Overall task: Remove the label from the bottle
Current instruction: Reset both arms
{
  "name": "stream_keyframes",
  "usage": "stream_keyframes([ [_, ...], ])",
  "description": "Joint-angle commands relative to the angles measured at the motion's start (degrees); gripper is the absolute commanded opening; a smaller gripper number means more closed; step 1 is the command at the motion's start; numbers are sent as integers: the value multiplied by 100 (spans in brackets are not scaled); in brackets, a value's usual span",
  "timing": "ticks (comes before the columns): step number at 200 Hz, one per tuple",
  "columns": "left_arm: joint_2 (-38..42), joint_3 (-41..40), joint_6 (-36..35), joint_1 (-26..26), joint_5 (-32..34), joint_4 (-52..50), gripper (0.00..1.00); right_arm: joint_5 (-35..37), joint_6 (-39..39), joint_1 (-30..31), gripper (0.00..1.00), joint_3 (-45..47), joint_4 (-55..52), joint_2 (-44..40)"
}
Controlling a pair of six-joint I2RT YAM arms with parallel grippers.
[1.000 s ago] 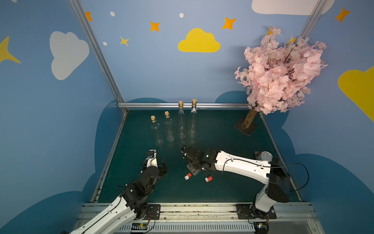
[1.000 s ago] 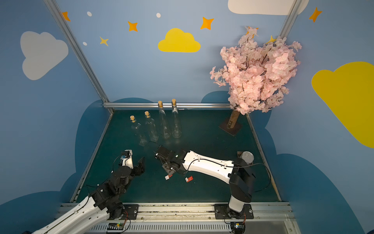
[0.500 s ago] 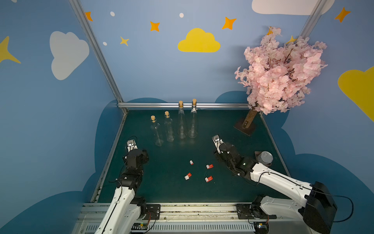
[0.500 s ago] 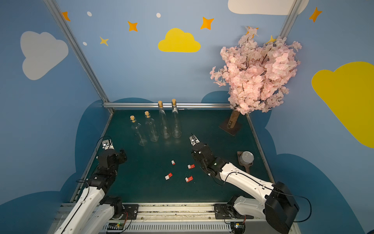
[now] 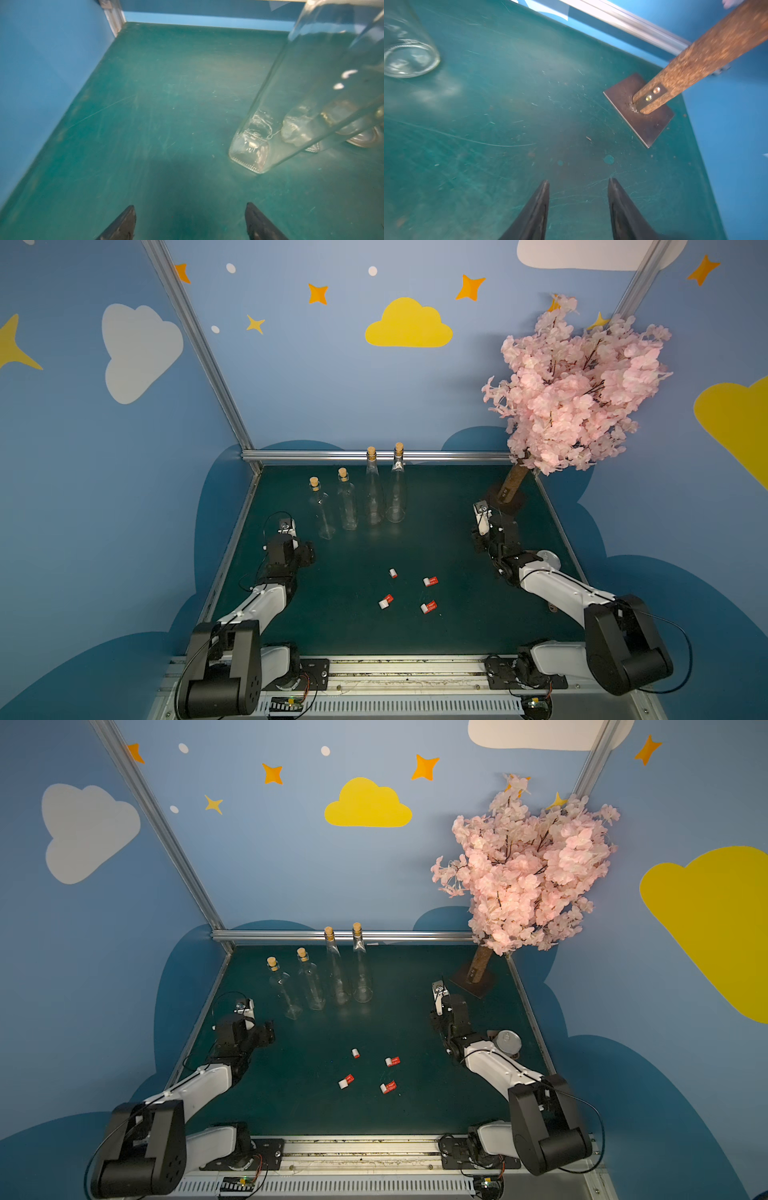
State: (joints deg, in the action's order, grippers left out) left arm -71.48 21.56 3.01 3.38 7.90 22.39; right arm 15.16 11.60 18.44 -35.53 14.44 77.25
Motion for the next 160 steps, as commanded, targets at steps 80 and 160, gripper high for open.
stream_keyframes([
  [80,-1255,-214,-132,-144,-684,2732,82,-426,-250,-566,46,320,706,171],
  [160,-1699,121,-181,-259,-461,2511,98,-1787,-765,-1516,48,675,1617,646],
])
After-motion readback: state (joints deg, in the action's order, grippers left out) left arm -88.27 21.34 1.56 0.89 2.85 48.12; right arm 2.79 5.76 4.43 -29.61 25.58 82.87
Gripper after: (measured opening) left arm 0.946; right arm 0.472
